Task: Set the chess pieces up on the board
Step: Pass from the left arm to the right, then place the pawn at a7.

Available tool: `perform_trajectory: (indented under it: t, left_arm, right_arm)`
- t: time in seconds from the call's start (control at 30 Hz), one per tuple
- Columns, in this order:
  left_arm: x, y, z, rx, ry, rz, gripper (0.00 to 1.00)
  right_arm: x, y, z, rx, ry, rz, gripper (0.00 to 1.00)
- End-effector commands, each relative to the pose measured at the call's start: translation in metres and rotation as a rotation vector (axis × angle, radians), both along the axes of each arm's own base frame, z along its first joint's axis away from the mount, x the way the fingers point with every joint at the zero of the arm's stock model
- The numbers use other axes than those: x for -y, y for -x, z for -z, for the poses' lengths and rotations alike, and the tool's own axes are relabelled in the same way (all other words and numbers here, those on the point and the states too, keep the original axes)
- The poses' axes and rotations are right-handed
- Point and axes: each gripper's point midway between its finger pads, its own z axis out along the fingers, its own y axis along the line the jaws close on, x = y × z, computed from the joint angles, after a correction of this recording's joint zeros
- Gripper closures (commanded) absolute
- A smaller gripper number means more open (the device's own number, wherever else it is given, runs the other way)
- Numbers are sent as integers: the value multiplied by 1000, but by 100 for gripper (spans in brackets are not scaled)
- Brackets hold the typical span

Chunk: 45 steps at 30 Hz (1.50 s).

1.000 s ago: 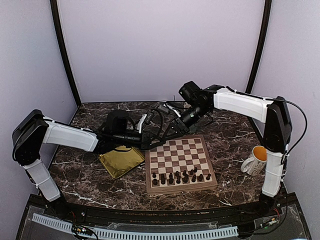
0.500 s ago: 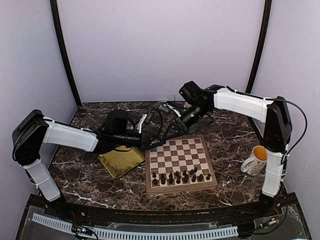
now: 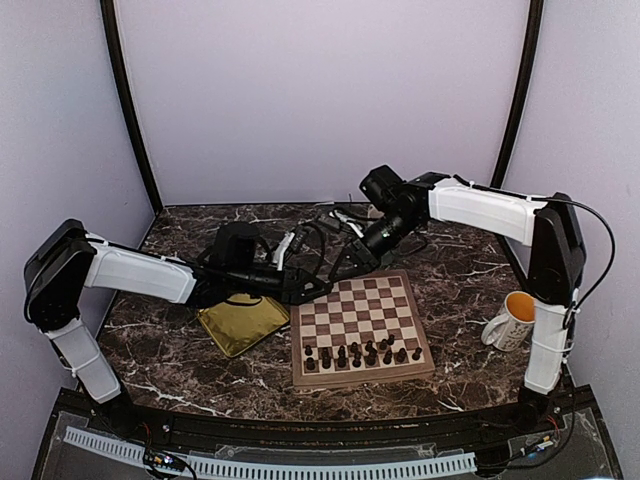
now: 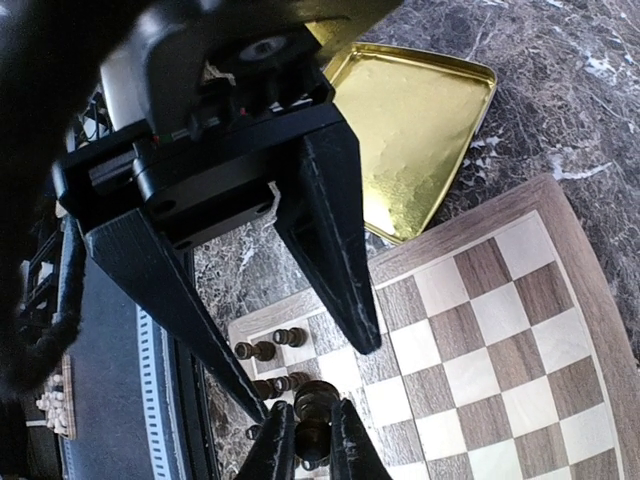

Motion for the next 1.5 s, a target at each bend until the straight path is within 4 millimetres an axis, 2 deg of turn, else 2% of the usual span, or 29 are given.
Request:
perform_trajectory:
  t: [0.0, 0.1, 0.13, 0.2, 0.27, 0.43, 0.5, 0.73, 0.97, 1.1, 1.2, 1.27, 1.47]
  left_arm:
    - [-5, 7, -10, 39, -28, 17, 51]
    - [-10, 10, -7, 38, -49, 13, 50]
    - [-11, 10, -6, 42, -58, 11, 46]
    - [-13, 11, -5, 40, -72, 15, 30]
    - [-14, 12, -6, 41, -82, 20, 22]
    - [-17, 10, -8, 53, -108, 6, 21]
    - [-17, 9, -8, 51, -118, 5, 15]
    - [-20, 4, -4, 53, -148, -24, 13]
    - [-19, 1, -2, 39, -157, -37, 13]
    - [-18, -1, 2, 27, -170, -40, 12]
    - [-17, -2, 2, 23, -170, -41, 12]
    - [-17, -2, 3, 20, -171, -44, 7]
    - [-17, -1, 7, 2, -172, -43, 6]
  right_arm:
    - [19, -7, -8, 97, 25, 19, 89]
    - [35, -8, -1, 166, 85, 24, 89]
    - [40, -8, 2, 189, 110, 24, 89]
    - [52, -6, 6, 230, 152, 23, 89]
    - [65, -2, 10, 262, 199, 14, 89]
    - [96, 7, 24, 325, 315, 8, 89]
    - [106, 14, 30, 332, 348, 1, 90]
    - [138, 43, 50, 324, 414, -12, 89]
    - [153, 68, 72, 277, 420, -31, 89]
    - [156, 74, 80, 266, 427, -39, 89]
    - [157, 75, 84, 266, 430, -41, 89]
    - [158, 75, 87, 264, 435, -39, 89]
    - [159, 70, 94, 275, 451, -24, 88]
